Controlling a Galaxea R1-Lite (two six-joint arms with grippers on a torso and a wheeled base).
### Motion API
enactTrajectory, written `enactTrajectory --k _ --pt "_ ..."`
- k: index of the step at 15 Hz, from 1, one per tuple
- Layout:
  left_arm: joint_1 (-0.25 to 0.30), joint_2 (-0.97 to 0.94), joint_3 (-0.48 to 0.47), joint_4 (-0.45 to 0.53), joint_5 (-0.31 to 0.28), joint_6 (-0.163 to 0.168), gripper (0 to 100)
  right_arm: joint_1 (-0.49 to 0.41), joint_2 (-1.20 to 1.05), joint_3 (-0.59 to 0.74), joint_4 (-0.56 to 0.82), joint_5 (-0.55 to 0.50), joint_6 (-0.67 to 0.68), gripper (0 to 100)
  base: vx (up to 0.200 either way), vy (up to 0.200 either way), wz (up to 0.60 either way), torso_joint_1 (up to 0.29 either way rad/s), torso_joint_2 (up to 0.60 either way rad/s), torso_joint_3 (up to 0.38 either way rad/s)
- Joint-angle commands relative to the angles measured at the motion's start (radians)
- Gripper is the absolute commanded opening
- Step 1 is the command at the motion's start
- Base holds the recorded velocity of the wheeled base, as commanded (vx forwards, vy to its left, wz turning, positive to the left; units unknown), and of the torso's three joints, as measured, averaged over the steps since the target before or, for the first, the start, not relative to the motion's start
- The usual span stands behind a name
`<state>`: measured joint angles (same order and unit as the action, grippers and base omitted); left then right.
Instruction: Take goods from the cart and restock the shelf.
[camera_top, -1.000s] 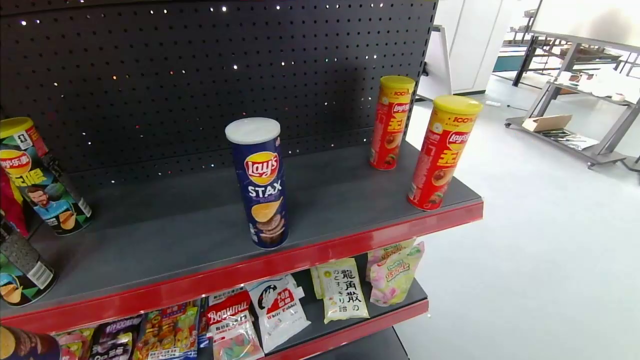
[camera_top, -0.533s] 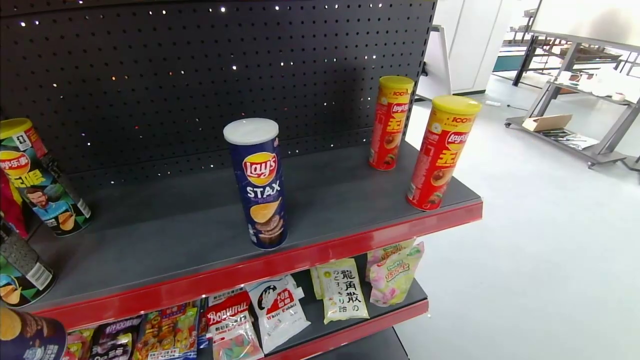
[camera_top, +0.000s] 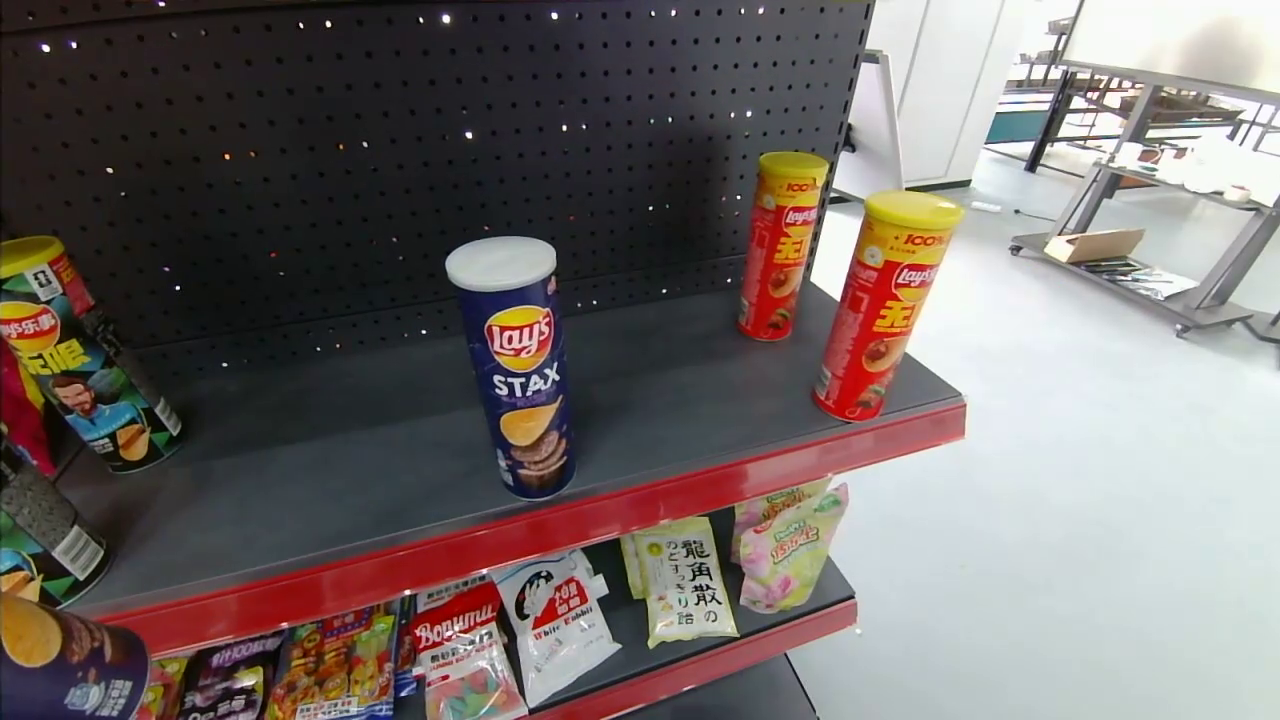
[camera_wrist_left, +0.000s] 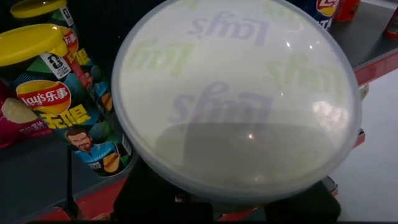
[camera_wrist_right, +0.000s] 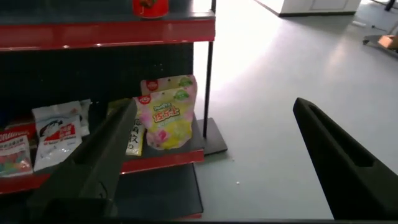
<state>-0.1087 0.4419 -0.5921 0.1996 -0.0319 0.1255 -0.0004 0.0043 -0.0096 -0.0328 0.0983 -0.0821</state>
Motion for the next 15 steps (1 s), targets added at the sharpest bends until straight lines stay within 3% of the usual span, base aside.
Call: enactTrajectory --k 1,2,4,5,7,10,15 --pt "0.000 0.008 -0.003 -0.002 -0.002 -0.001 0 -0.001 -0.004 -0.001 -0.004 0.008 -0.044 100 0.000 0.000 0.00 0.000 0.00 0.000" --pt "0.000 0.011 0.000 -0.017 -0.005 -0.006 0 -0.001 -0.004 -0.004 0.007 -0.103 0.002 100 0.000 0.000 0.00 0.000 0.00 0.000" --pt "0.000 0.011 0.003 -0.029 -0.005 -0.006 0 -0.001 -0.004 0.000 -0.010 -0.074 -0.064 100 0.000 0.000 0.00 0.000 0.00 0.000" --pt "0.000 0.012 0.002 -0.029 -0.005 -0.007 0 -0.001 -0.004 -0.001 -0.003 -0.121 -0.001 100 0.000 0.000 0.00 0.000 0.00 0.000" --pt "0.000 0.023 -0.008 -0.037 -0.006 -0.006 0 -0.001 -0.004 0.002 -0.012 -0.080 -0.039 100 0.000 0.000 0.00 0.000 0.00 0.000" --pt "-0.002 0.055 0.000 -0.077 -0.019 0.006 0 -0.001 -0.004 -0.004 0.007 -0.101 0.041 100 0.000 0.000 0.00 0.000 0.00 0.000" --pt "-0.002 0.181 -0.026 -0.143 -0.046 -0.012 0 -0.001 -0.004 -0.001 -0.001 -0.097 -0.027 100 0.000 0.000 0.00 0.000 0.00 0.000"
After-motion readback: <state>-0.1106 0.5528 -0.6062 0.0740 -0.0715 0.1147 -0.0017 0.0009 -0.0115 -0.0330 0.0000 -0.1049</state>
